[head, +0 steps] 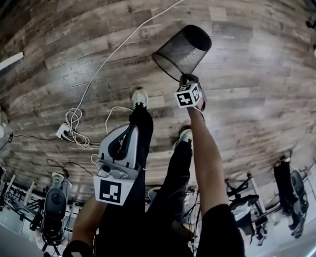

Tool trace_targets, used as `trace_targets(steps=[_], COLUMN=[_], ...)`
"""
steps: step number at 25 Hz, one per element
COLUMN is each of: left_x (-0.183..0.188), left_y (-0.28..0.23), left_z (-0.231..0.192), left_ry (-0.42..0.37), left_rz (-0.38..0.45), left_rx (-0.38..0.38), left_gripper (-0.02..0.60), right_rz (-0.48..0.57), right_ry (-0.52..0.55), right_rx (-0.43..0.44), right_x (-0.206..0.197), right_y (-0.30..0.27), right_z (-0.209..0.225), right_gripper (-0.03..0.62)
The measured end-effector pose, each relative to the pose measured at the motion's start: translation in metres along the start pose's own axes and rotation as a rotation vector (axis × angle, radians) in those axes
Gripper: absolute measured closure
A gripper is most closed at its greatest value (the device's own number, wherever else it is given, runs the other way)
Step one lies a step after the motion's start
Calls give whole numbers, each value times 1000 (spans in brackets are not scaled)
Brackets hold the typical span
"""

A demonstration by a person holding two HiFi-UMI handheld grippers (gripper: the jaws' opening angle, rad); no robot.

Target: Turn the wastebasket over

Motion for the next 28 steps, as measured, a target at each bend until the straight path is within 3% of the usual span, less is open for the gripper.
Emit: trace_targets(steps=[5,10,16,22,28], left_x=[-9,-23,-19,-13,-9], left_y=[1,1,5,10,10], left_z=[-11,-30,-47,-61,-75], left_ry=[18,64,111,142,163], left_rz=[-43,-97,-80,-86,-90], left_rx=[2,55,89,92,119], left_gripper=[546,546,546,546,546], right_rz=[17,18,12,-17,-47], right_ry=[-74,-145,-235,-382,-395], right_rx=[19,52,95,160,232], right_x=[17,31,40,35,41], right_y=[10,18,27,41,59], right_z=[12,17,17,1,-33], right_gripper=[538,539,539,539,539])
Point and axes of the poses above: the fingertips, and each gripper's own axes: y backward along the fingers, z to its right, x out of its top, the point moved 3 cm from there along y, backward along the fingers, and after that the axes turned 7 degrees about z, right-handed, at the moved point
